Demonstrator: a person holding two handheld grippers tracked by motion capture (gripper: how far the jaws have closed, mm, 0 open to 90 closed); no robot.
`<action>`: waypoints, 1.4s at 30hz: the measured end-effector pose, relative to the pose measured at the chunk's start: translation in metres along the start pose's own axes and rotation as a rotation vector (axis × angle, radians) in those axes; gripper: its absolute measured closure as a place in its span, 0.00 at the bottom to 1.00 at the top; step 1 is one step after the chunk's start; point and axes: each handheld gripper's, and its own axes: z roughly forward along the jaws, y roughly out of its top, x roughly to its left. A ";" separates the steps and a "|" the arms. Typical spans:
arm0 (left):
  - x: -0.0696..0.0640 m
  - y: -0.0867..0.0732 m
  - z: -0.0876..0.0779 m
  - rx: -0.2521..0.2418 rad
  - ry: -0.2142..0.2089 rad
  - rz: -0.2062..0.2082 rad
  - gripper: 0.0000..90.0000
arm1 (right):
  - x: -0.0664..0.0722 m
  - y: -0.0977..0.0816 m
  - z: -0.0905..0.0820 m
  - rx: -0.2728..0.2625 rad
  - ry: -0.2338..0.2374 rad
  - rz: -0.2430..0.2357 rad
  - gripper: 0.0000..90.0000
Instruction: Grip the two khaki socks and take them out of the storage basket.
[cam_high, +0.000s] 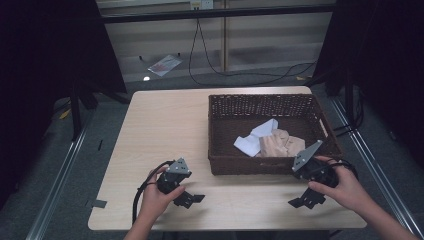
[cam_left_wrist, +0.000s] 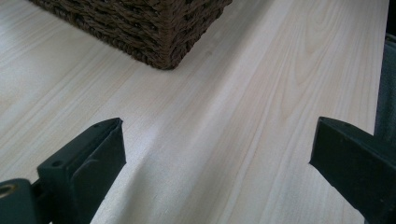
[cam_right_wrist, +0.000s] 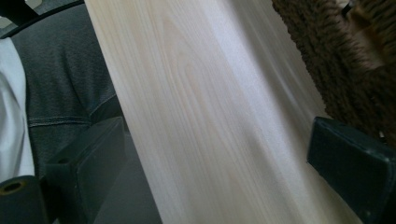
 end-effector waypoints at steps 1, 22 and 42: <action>0.000 0.000 0.000 0.003 0.000 -0.001 0.03 | -0.001 0.003 -0.005 -0.005 0.005 -0.008 0.05; 0.000 0.000 0.000 0.004 -0.006 -0.002 0.03 | -0.010 0.028 -0.050 0.001 0.043 -0.001 0.05; 0.001 0.000 0.001 0.022 -0.012 0.002 0.03 | -0.046 0.049 -0.069 -0.056 0.022 0.076 0.05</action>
